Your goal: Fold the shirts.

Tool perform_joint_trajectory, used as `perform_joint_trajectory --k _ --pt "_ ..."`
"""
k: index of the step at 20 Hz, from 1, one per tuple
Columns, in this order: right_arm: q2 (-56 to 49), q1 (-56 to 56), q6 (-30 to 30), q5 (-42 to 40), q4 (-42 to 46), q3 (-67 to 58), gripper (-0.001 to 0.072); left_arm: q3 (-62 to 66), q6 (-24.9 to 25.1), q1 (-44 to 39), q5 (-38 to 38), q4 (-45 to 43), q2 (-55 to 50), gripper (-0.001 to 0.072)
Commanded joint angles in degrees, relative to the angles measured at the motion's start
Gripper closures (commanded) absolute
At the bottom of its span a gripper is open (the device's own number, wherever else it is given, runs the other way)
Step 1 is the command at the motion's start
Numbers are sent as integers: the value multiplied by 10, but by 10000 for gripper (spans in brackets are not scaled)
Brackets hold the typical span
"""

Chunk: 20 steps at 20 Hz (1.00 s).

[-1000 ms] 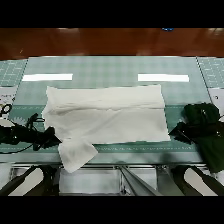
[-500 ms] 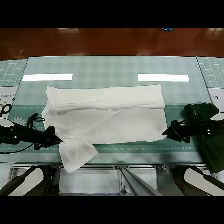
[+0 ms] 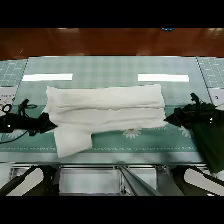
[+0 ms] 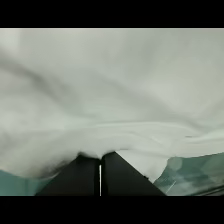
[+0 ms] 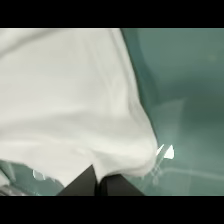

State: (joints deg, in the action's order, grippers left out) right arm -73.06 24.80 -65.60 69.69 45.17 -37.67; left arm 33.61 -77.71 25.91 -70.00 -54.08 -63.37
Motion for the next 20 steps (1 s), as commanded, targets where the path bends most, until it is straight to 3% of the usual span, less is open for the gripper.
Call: perform_joint_trajectory --k 1,5,10,20 --pt "-46 -41 -16 2 -14 -87 688 86 2 -8 25 57 -47 691" --pt "-126 -104 -37 -19 -10 -213 687 207 -8 -30 28 75 -140 691" --pt "-203 -106 -75 -16 -1 -336 688 320 -16 -69 27 75 -247 691" --pt "-285 -106 -85 -17 13 -413 687 445 -26 -96 29 75 -369 691"
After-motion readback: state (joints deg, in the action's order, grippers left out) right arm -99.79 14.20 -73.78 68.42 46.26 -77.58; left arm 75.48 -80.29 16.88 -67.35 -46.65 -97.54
